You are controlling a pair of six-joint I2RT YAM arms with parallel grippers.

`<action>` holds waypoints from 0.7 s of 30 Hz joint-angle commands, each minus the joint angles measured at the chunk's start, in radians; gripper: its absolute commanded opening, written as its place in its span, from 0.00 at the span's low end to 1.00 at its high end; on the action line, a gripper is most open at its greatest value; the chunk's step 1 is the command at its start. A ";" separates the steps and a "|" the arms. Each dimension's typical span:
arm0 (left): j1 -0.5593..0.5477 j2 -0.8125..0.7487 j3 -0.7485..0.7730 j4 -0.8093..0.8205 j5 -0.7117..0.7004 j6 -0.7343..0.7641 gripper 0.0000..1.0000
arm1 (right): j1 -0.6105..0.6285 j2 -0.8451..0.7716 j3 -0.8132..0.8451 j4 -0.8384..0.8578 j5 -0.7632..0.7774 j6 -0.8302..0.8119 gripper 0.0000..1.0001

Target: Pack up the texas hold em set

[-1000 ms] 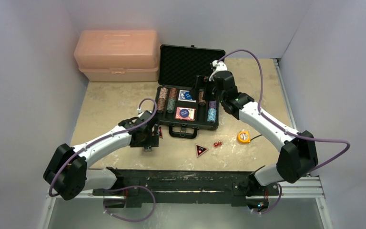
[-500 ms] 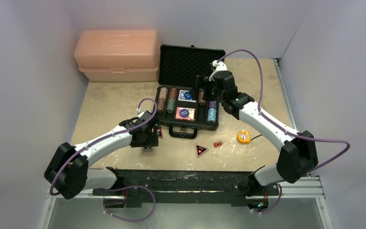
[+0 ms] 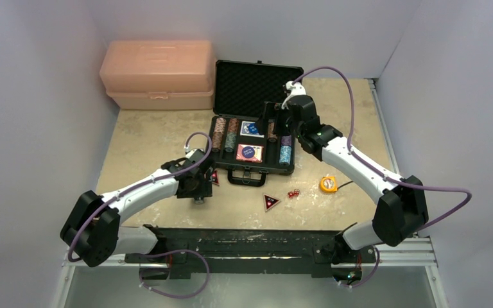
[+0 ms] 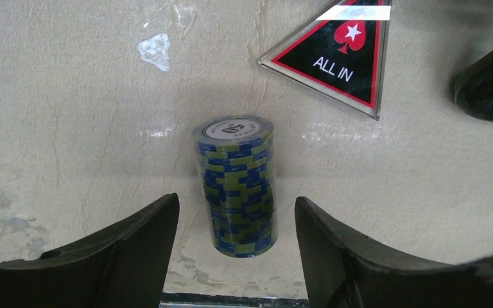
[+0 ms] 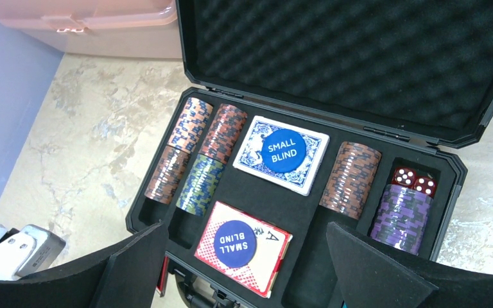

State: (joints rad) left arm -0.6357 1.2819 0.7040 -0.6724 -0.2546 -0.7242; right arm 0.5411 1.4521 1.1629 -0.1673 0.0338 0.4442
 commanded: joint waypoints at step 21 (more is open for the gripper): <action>-0.003 0.078 0.027 -0.012 -0.006 -0.036 0.35 | -0.001 -0.015 0.040 0.018 0.000 -0.021 0.99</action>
State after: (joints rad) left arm -0.6365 1.3483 0.7048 -0.6781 -0.2565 -0.7494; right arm 0.5411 1.4521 1.1629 -0.1669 0.0341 0.4435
